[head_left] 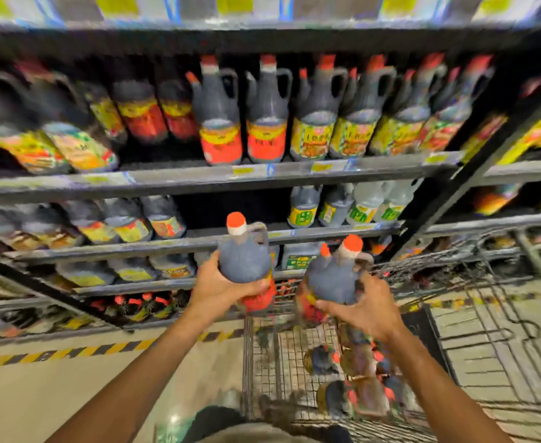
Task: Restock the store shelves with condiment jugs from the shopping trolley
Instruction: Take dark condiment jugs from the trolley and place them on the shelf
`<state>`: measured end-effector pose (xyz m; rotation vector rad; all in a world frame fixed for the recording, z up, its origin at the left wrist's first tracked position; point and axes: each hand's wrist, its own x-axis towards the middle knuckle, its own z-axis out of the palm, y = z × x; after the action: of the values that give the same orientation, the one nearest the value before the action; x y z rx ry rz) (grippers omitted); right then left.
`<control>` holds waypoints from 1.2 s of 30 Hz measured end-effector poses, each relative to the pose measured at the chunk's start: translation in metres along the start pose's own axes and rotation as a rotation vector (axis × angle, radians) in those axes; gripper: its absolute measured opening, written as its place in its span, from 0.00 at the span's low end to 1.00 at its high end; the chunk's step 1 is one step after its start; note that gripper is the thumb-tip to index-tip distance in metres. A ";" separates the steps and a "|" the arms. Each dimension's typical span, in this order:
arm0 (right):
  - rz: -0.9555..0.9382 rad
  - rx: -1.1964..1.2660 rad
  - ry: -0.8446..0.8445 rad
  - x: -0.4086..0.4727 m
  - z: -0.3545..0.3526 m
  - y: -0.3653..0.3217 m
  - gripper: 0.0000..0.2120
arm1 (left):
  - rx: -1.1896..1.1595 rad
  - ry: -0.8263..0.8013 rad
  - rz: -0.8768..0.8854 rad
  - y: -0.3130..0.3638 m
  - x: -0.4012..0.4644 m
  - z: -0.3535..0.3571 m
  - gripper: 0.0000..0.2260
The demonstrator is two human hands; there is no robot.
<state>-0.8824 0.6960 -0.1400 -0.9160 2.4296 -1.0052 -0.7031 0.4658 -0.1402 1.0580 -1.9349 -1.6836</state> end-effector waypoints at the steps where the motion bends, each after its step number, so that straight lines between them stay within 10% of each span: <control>1: -0.011 0.030 0.018 0.001 -0.003 -0.010 0.23 | 0.008 0.003 0.034 0.008 -0.001 -0.009 0.31; 19: -0.319 0.115 0.010 0.047 -0.024 -0.145 0.38 | 0.032 0.098 0.334 0.116 -0.006 -0.111 0.30; 36: -0.328 0.189 0.109 0.113 0.102 -0.277 0.29 | 0.064 0.128 0.382 0.101 0.057 -0.272 0.40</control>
<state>-0.7909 0.4189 -0.0178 -1.2458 2.2630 -1.4057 -0.5800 0.2395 0.0054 0.7372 -1.9677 -1.3220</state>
